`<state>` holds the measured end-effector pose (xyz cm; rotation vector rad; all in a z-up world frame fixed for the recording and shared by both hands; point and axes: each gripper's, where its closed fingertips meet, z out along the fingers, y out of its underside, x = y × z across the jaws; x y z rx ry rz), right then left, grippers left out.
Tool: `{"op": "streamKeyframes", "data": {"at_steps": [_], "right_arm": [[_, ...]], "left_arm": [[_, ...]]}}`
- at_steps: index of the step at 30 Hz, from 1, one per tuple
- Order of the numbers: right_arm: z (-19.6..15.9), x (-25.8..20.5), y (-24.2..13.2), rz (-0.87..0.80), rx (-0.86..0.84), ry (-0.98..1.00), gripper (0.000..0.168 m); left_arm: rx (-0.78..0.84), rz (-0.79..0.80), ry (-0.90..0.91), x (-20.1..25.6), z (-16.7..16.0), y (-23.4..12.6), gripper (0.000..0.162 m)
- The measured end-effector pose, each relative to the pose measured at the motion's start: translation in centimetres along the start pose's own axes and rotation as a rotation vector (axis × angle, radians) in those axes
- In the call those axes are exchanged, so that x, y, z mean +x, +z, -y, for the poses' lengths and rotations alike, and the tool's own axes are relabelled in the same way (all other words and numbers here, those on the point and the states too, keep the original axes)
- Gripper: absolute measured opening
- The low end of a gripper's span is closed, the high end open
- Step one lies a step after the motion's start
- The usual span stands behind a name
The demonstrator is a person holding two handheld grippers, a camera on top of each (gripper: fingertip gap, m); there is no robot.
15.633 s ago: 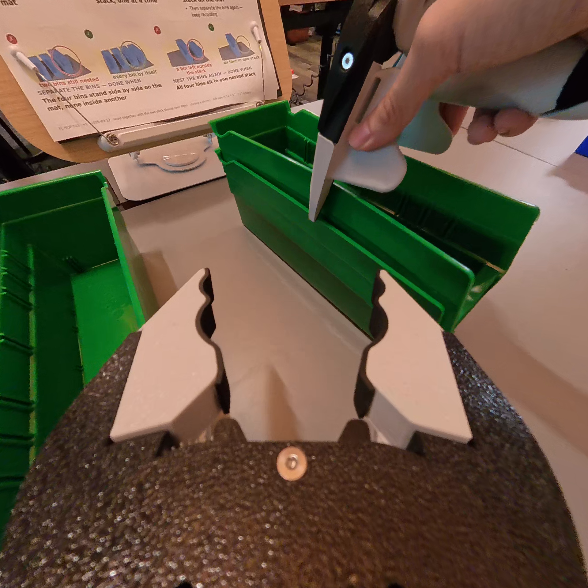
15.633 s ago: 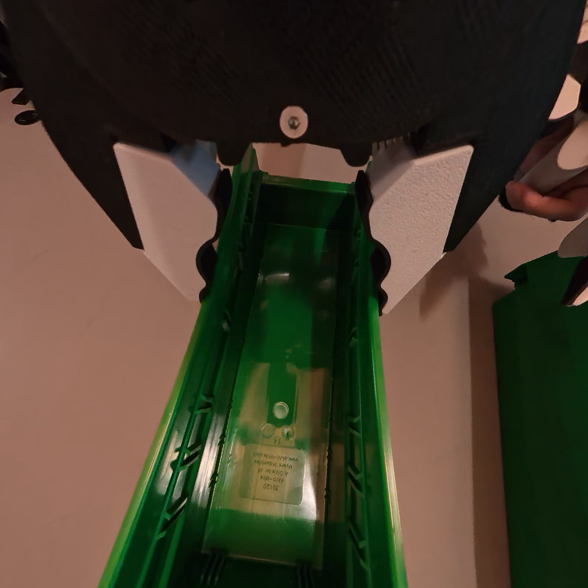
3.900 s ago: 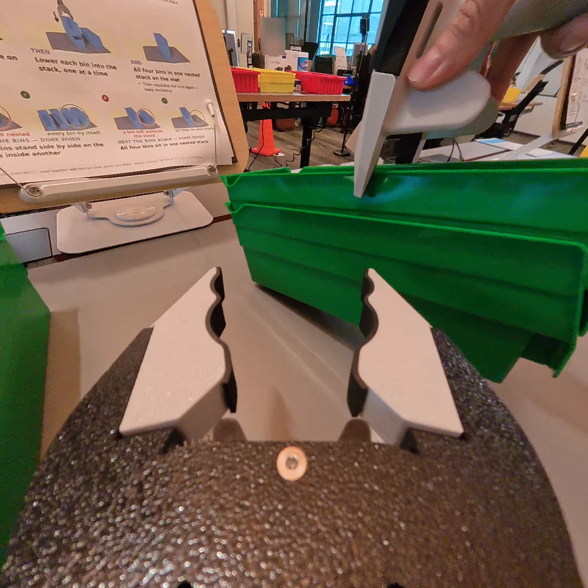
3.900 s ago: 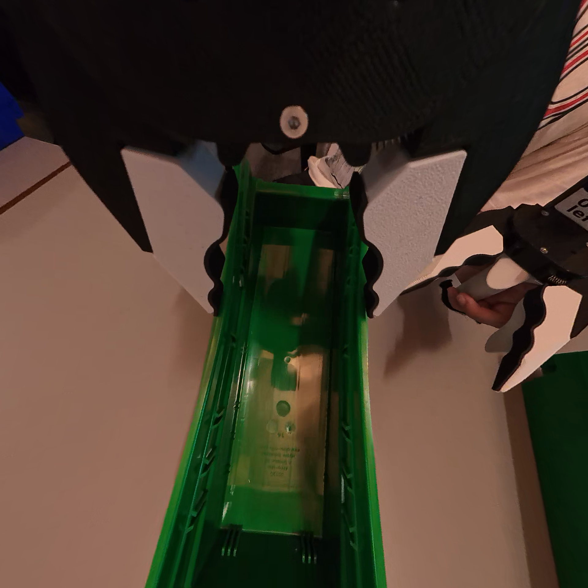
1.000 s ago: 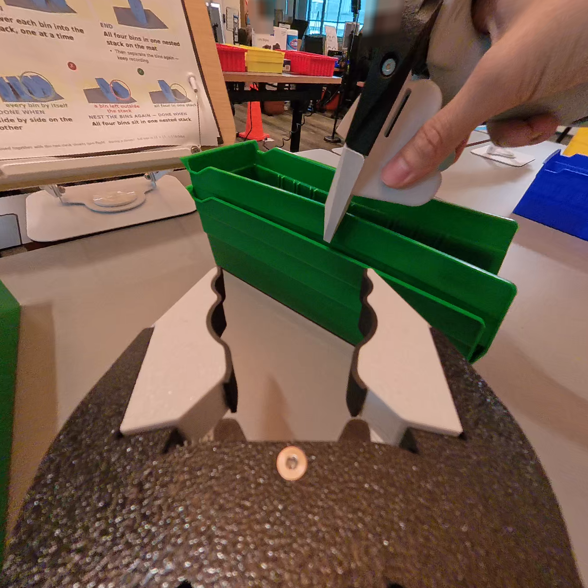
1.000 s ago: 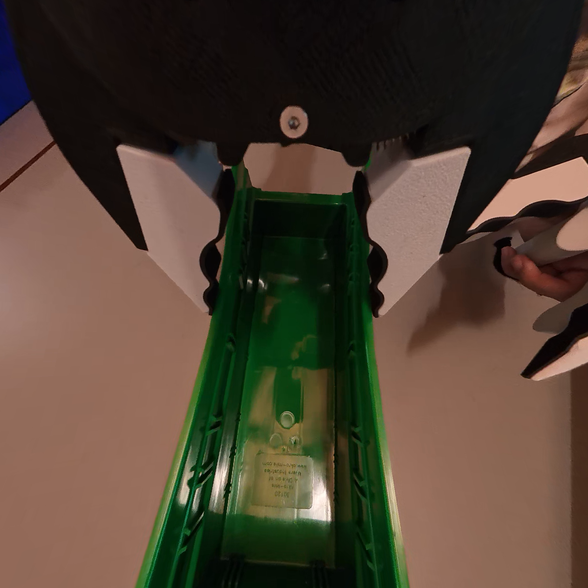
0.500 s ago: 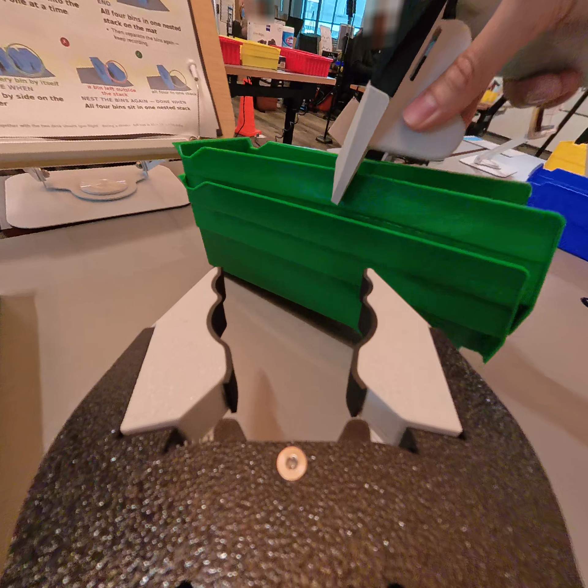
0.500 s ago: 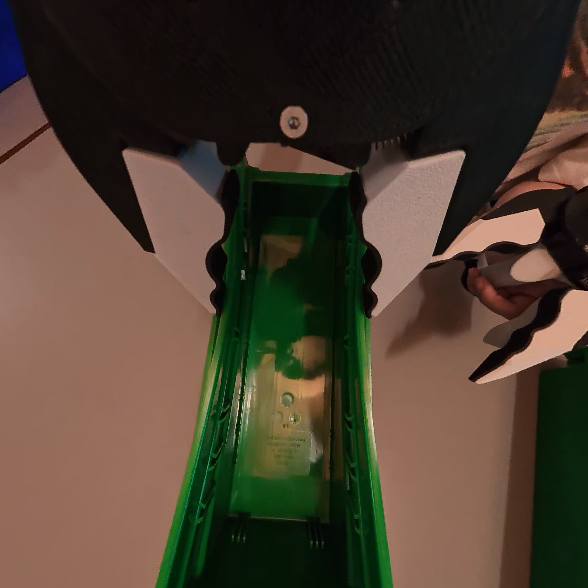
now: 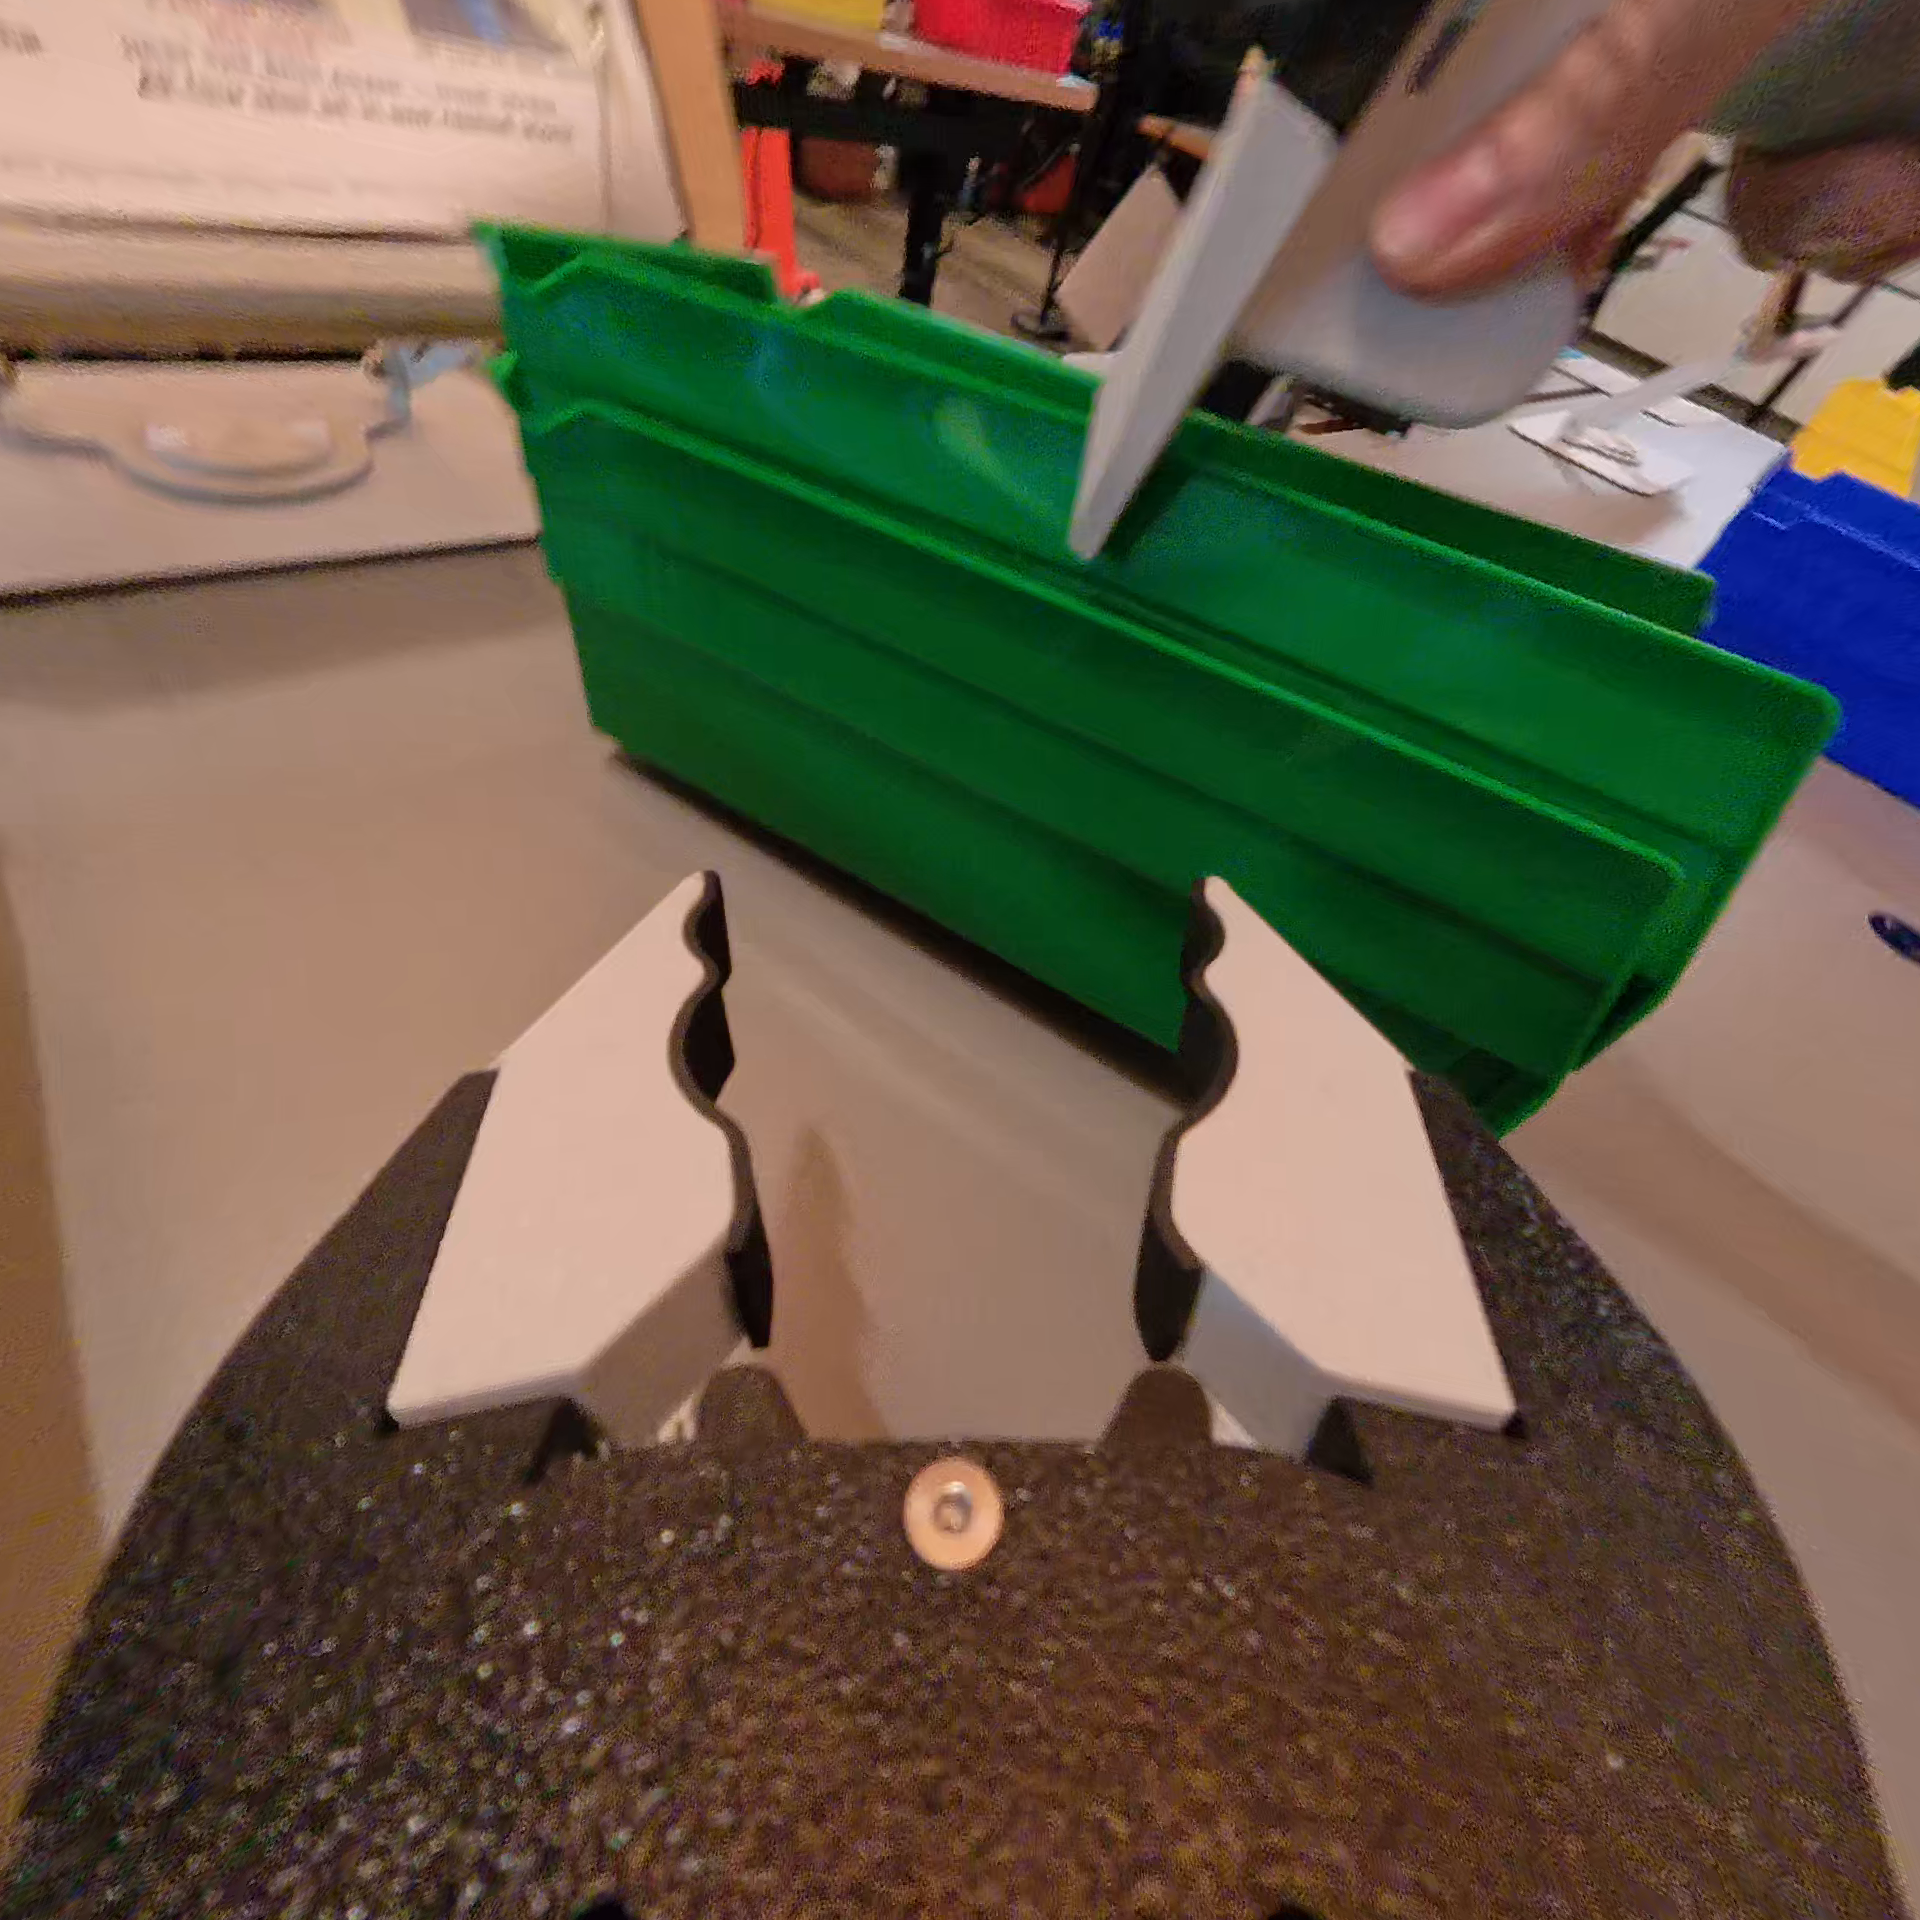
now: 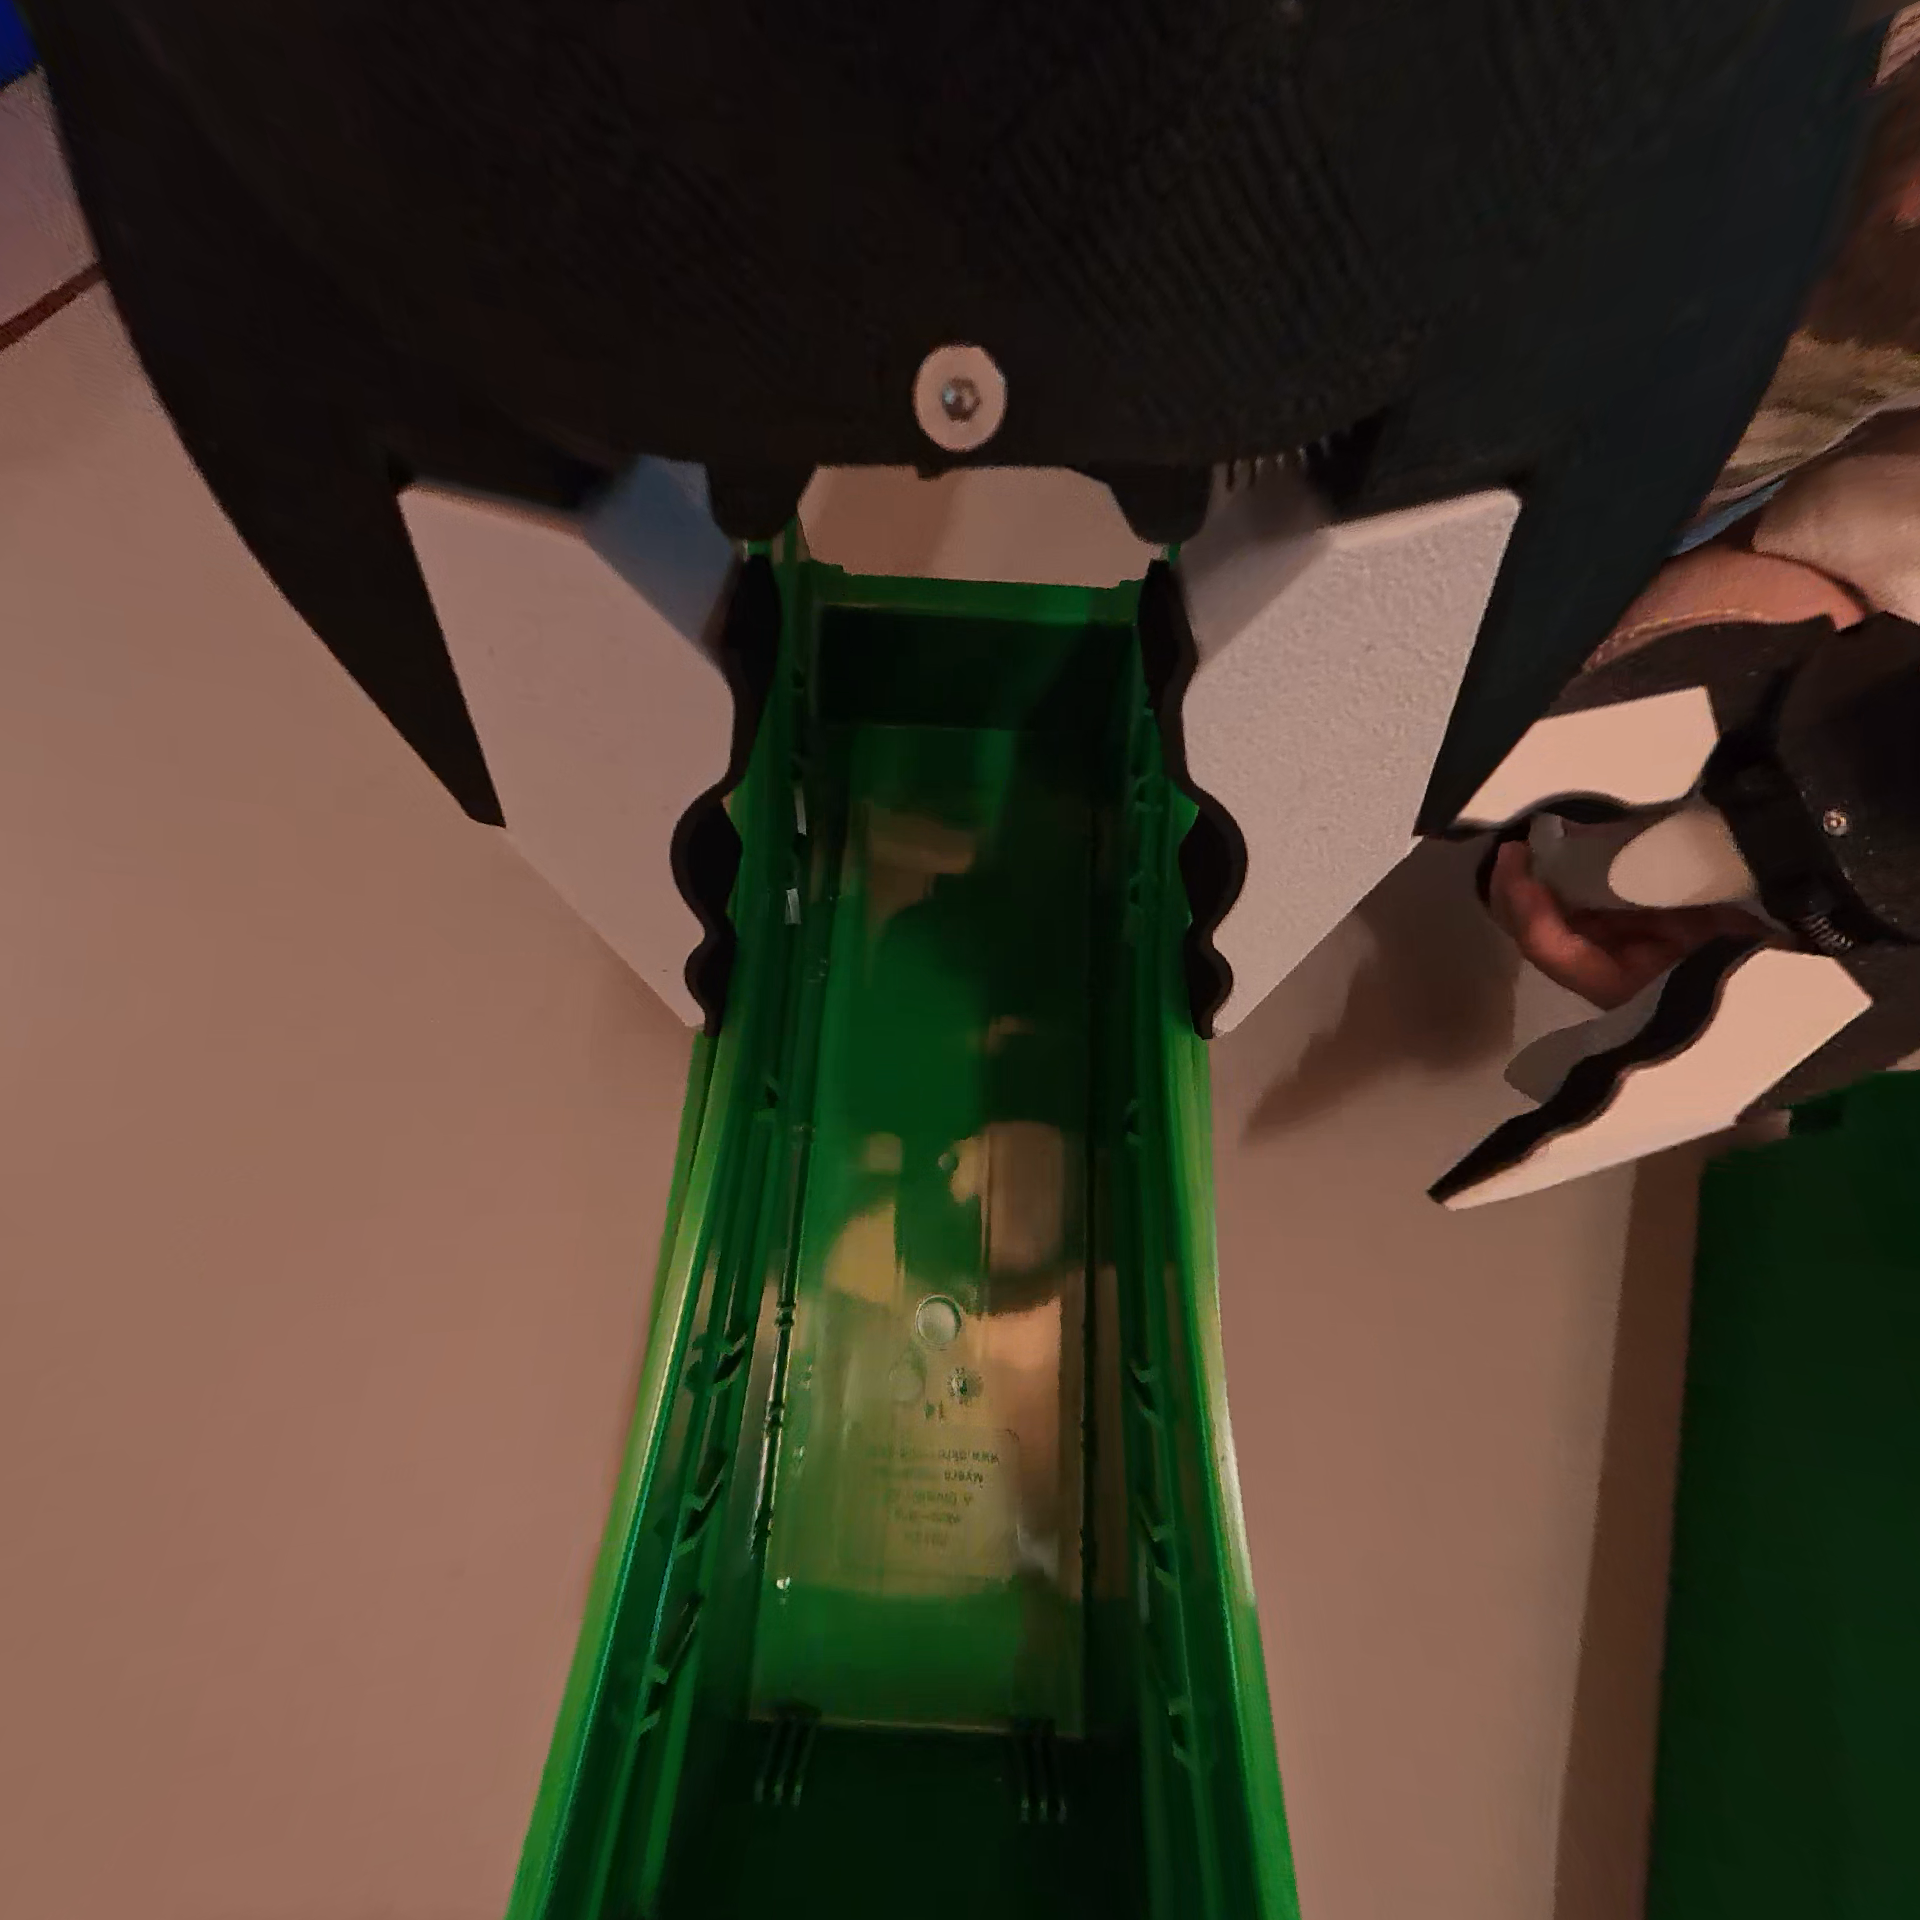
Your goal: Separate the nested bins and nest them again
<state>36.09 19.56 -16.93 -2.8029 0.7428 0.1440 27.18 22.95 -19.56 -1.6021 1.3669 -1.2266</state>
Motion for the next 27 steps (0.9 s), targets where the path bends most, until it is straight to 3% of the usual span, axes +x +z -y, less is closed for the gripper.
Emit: {"op": "streamKeyframes", "data": {"at_steps": [3,9,14,19,22,27], "right_arm": [[-0.4,0.4,-0.3,-0.043,0.024,-0.012,0.087],[-0.6,0.9,-3.0,-0.13,0.106,-0.013,0.089],[-2.1,1.4,-2.7,-0.094,0.064,0.012,0.09],[-5.0,2.3,-0.1,-0.11,-0.063,-0.008,0.097],[-4.2,2.3,-0.5,-0.096,-0.034,0.009,0.101],[-4.1,2.2,0.2,-0.068,-0.152,0.0,0.107]], "left_arm": [[0.046,-0.065,-0.085,1.2,0.4,-0.8,0.086],[0.167,-0.029,0.074,3.1,4.0,-2.4,0.083],[0.174,0.073,0.191,3.1,3.8,-3.0,0.081],[0.177,0.136,0.202,1.3,3.6,-4.8,0.082],[0.154,0.15,0.179,0.2,2.5,-5.4,0.083],[0.098,0.153,0.145,-0.9,0.2,-5.9,0.083]]}}
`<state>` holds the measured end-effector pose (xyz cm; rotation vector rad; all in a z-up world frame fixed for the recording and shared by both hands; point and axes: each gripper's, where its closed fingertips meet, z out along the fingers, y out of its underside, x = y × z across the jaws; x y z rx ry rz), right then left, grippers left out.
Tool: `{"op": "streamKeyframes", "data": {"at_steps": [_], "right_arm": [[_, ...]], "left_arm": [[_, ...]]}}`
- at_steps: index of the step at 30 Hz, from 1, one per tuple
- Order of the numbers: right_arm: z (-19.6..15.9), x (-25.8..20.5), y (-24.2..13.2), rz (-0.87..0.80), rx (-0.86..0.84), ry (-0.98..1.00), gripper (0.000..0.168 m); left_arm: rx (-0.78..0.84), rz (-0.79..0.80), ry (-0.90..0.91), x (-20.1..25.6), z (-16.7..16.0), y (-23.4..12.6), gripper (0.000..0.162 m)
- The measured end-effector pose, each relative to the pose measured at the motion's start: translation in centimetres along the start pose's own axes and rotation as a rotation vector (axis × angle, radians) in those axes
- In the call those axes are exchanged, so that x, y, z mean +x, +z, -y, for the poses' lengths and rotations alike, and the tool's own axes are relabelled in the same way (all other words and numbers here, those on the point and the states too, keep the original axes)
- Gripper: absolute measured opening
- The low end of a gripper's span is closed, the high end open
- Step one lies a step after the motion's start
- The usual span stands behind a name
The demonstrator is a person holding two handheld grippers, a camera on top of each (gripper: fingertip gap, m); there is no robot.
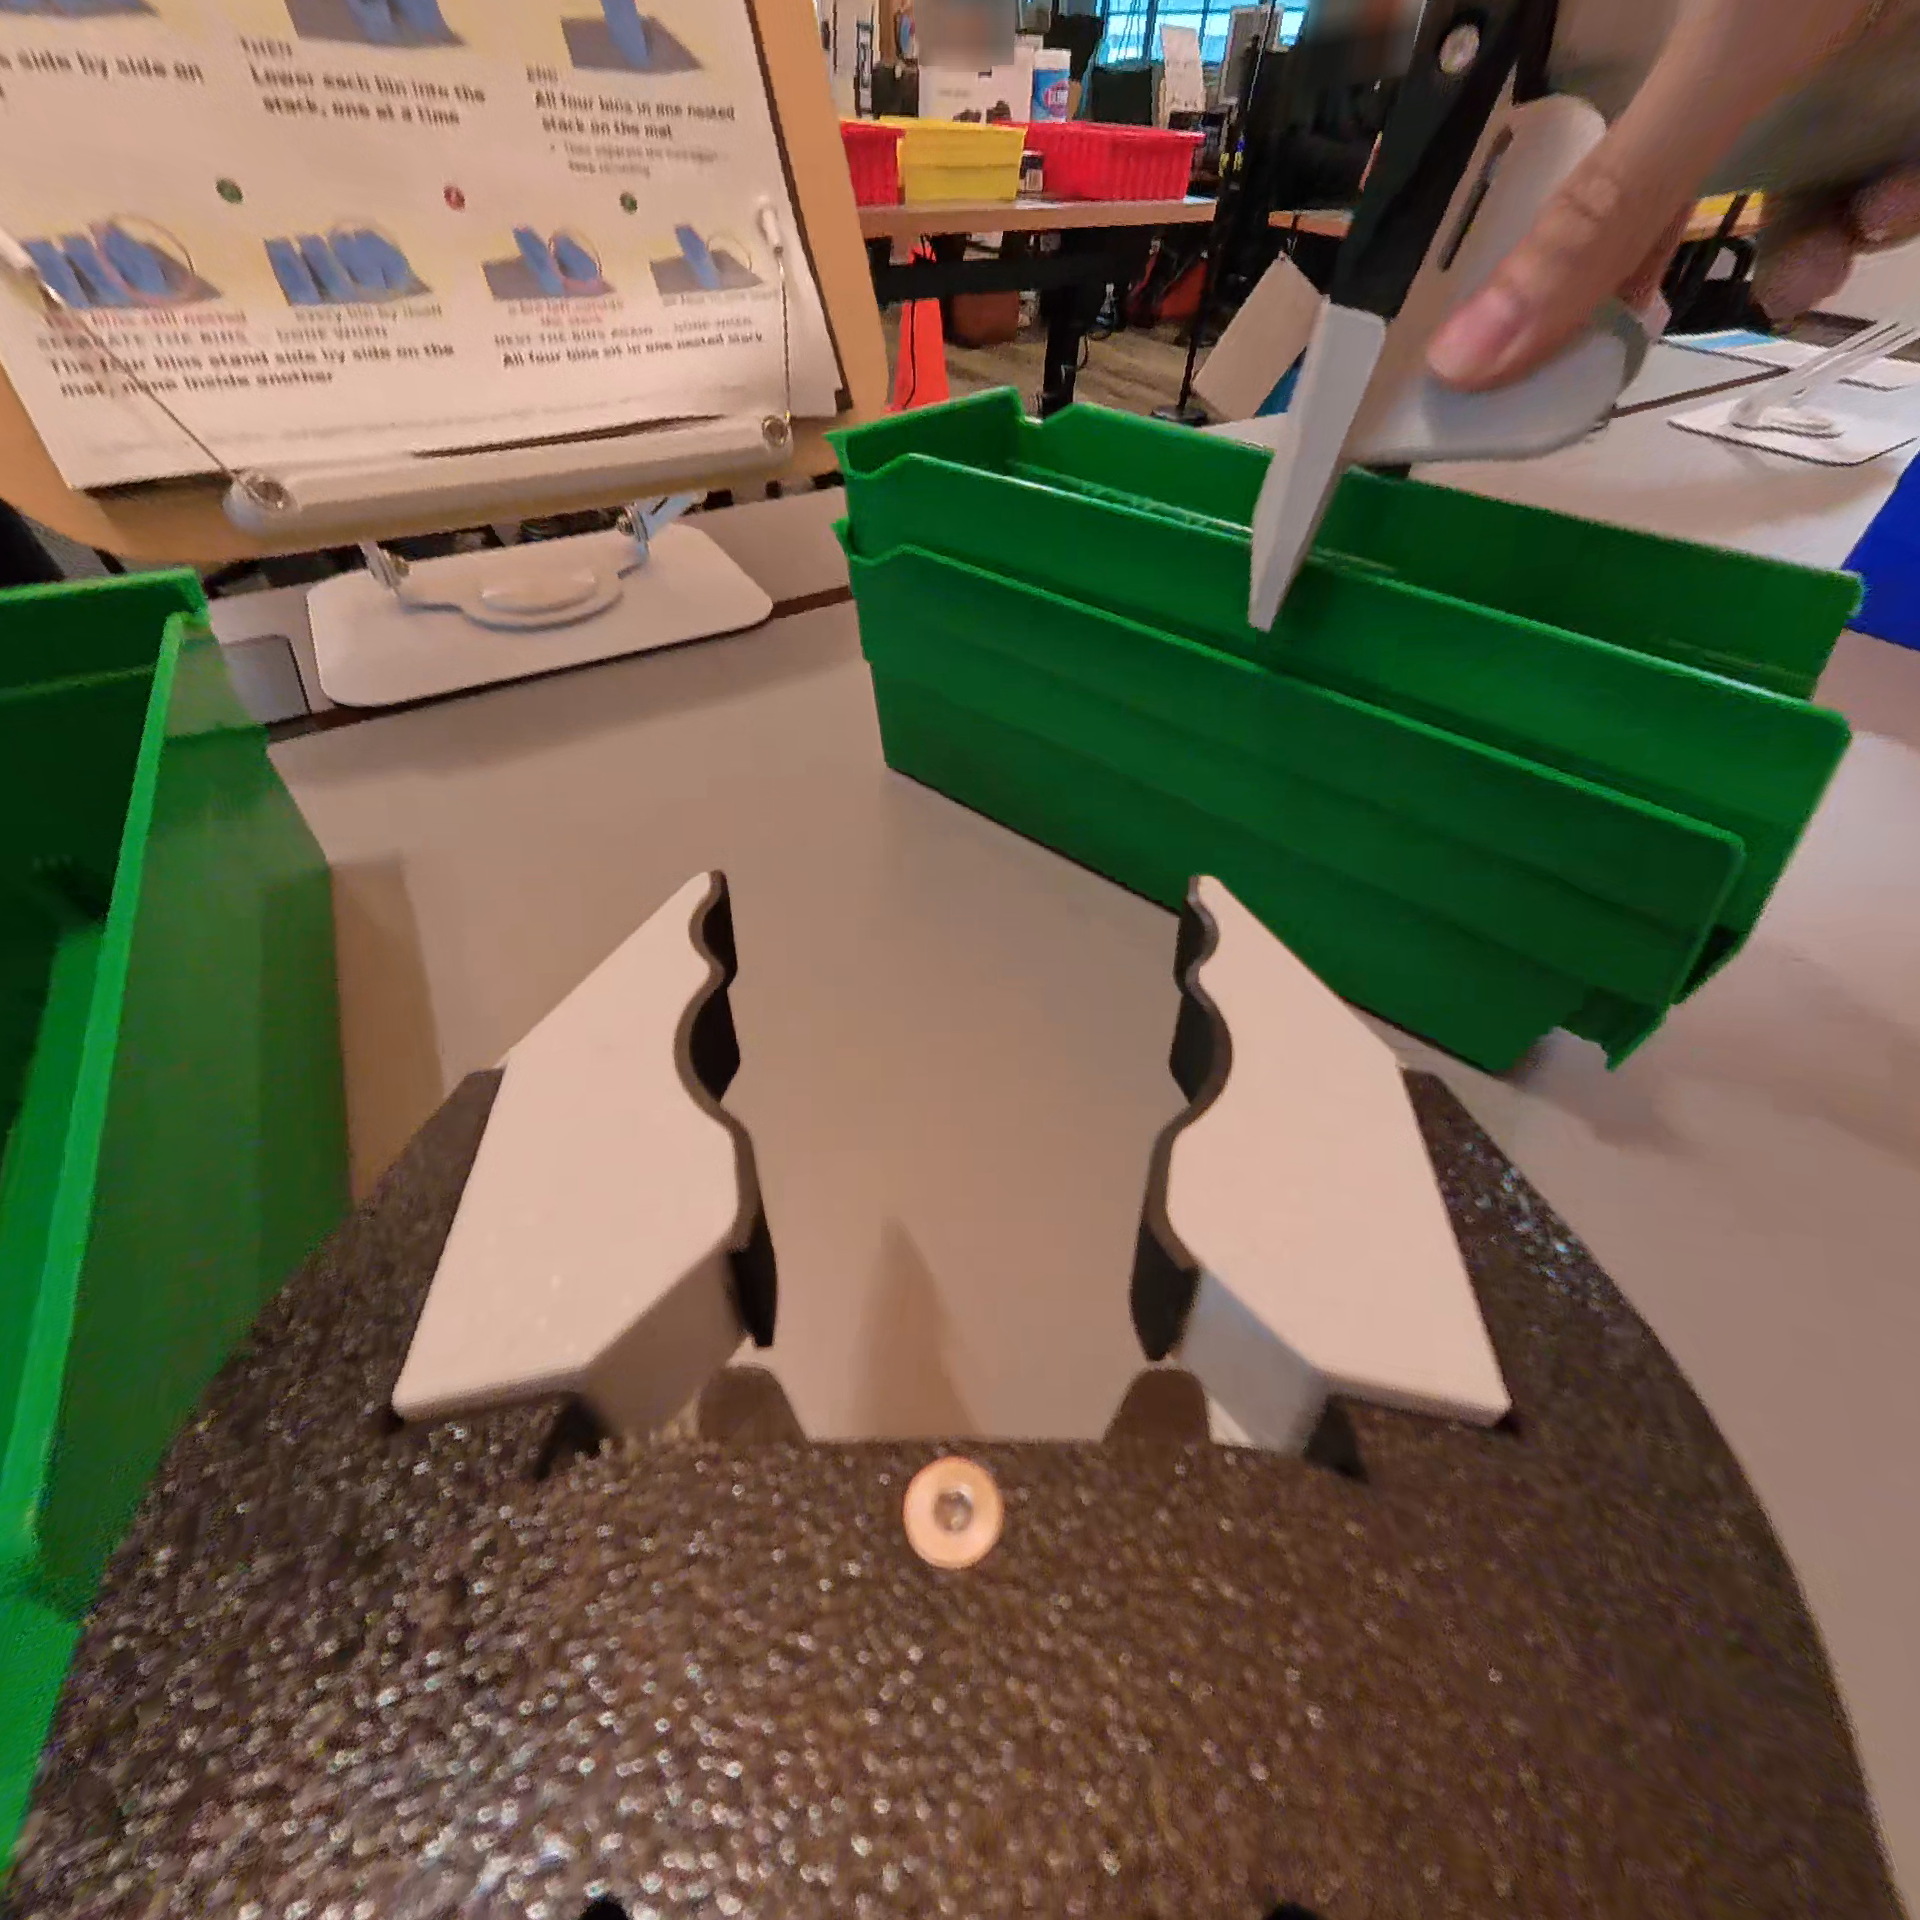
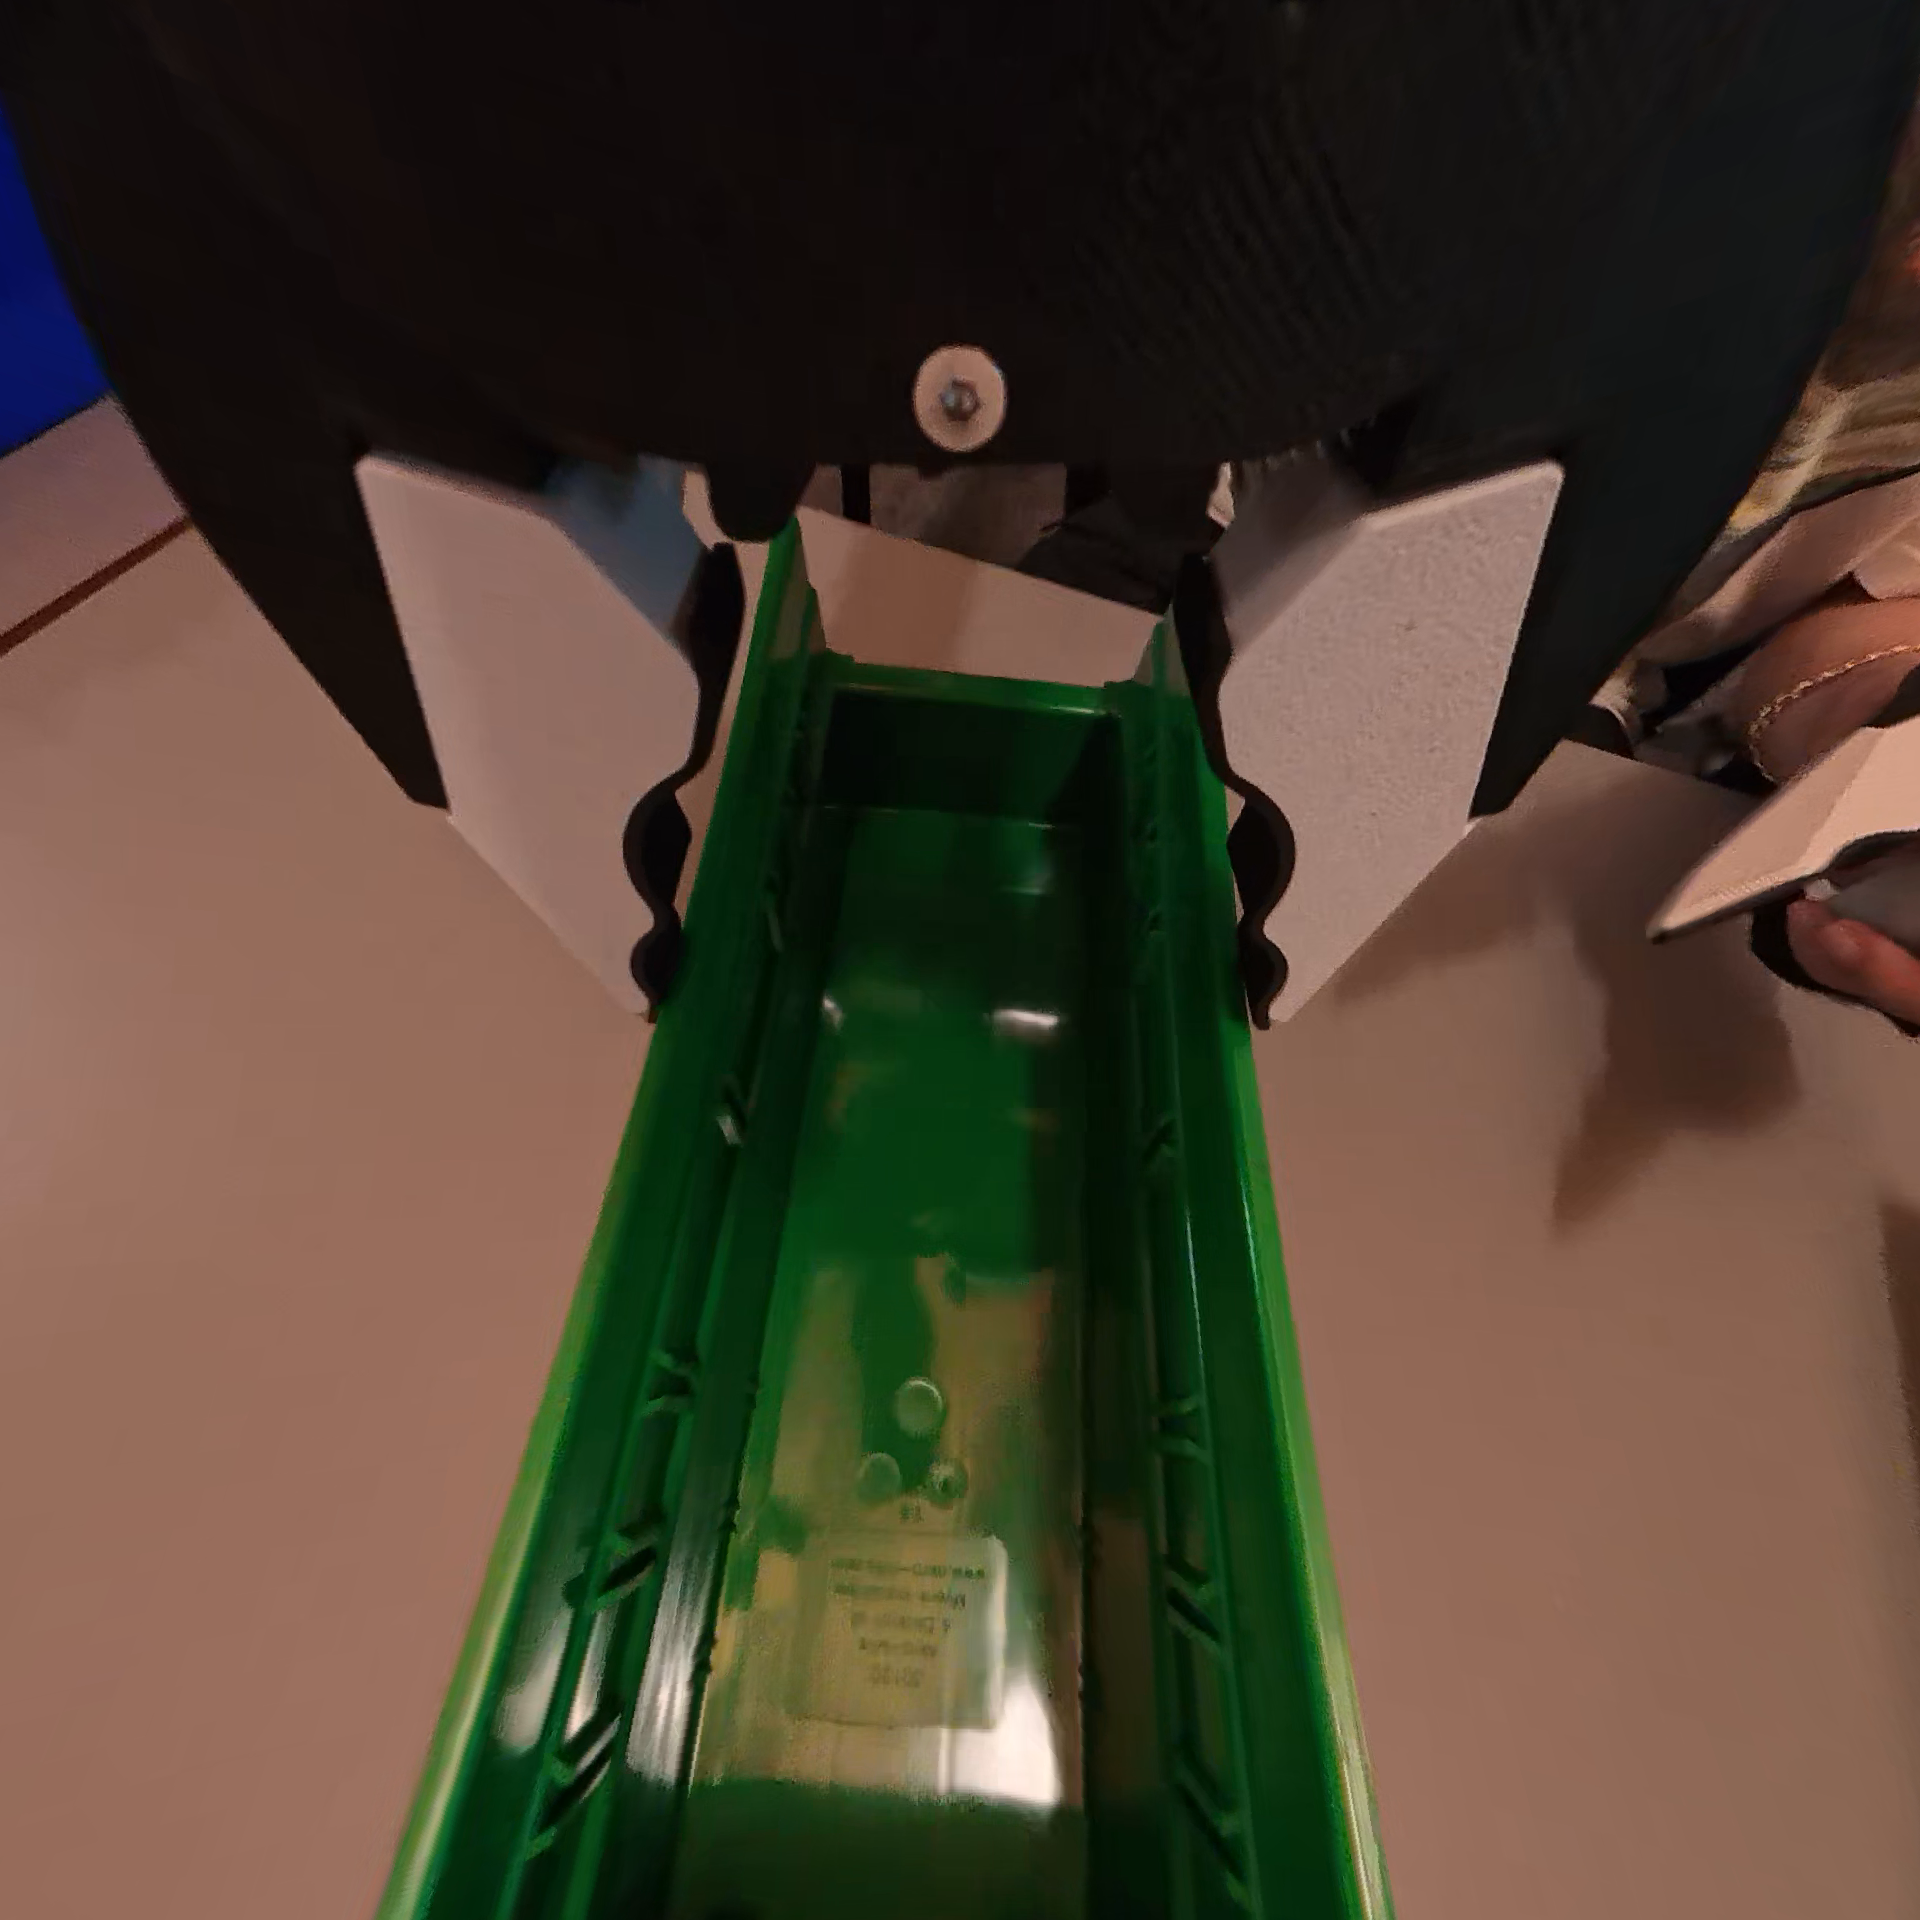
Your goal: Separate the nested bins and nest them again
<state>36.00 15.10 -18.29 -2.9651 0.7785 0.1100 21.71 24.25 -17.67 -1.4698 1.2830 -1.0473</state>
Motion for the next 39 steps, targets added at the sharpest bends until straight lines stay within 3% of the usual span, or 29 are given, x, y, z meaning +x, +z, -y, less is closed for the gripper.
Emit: {"op": "streamKeyframes", "data": {"at_steps": [7,16,26,39], "right_arm": [[1.3,0.5,-0.1,0.02,0.036,-0.019,0.098],[1.8,0.9,-0.3,-0.027,0.099,-0.007,0.105],[2.7,0.9,-1.4,-0.075,0.116,-0.012,0.095],[3.0,1.0,-0.3,-0.051,0.12,0.014,0.105]], "left_arm": [[-0.025,-0.012,-0.014,-0.5,0.0,0.3,0.084],[0.076,-0.06,0.065,1.2,5.5,0.8,0.084],[0.083,-0.066,0.019,0.2,5.3,-0.2,0.083],[0.078,-0.067,-0.015,-0.6,5.2,-0.1,0.084]]}}
